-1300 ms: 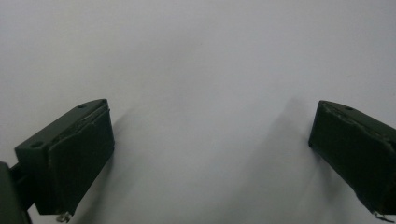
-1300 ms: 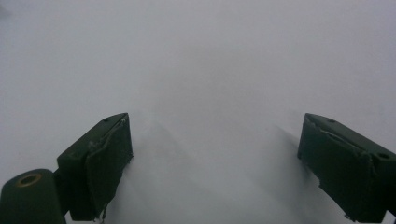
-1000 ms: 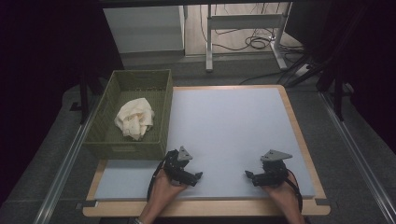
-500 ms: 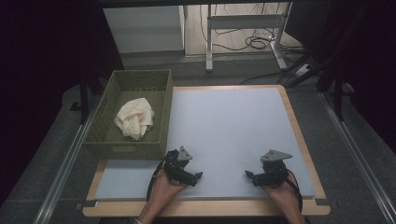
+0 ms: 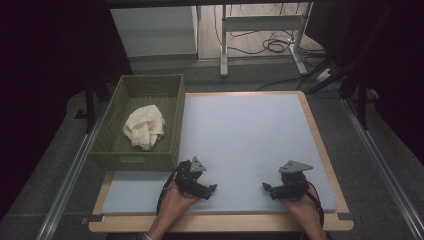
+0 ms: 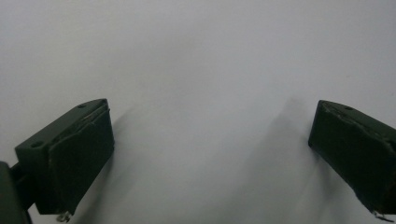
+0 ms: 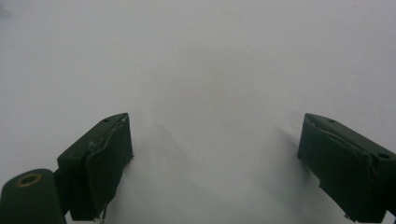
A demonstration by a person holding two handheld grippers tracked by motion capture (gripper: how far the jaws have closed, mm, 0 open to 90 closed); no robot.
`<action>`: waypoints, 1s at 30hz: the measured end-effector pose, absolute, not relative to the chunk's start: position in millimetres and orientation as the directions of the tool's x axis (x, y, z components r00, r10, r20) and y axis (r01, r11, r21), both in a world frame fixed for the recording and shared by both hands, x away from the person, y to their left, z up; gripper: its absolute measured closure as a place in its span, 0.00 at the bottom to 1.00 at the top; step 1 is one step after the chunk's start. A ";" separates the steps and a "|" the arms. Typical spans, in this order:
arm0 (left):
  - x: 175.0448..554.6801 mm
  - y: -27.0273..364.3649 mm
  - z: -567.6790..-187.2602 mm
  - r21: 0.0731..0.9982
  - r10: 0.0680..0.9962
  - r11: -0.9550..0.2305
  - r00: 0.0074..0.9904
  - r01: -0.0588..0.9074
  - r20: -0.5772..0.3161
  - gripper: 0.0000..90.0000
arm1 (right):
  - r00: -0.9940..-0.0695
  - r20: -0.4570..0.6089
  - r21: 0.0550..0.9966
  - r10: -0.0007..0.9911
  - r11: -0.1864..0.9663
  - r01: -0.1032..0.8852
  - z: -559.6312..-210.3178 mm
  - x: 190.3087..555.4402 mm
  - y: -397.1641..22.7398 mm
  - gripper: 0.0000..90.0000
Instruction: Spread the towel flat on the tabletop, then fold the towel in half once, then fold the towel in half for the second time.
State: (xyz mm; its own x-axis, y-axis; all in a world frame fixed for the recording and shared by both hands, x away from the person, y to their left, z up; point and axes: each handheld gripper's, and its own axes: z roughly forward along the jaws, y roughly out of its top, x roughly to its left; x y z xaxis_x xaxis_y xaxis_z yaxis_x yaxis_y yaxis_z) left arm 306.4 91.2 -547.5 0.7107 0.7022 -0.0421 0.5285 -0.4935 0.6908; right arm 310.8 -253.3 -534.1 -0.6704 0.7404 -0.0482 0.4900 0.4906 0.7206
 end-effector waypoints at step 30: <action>325.3 72.2 -494.9 0.716 0.650 -0.502 0.758 0.486 -0.059 0.03 | -0.671 -0.049 0.721 0.740 0.491 0.489 -534.0 310.7 -253.5 0.11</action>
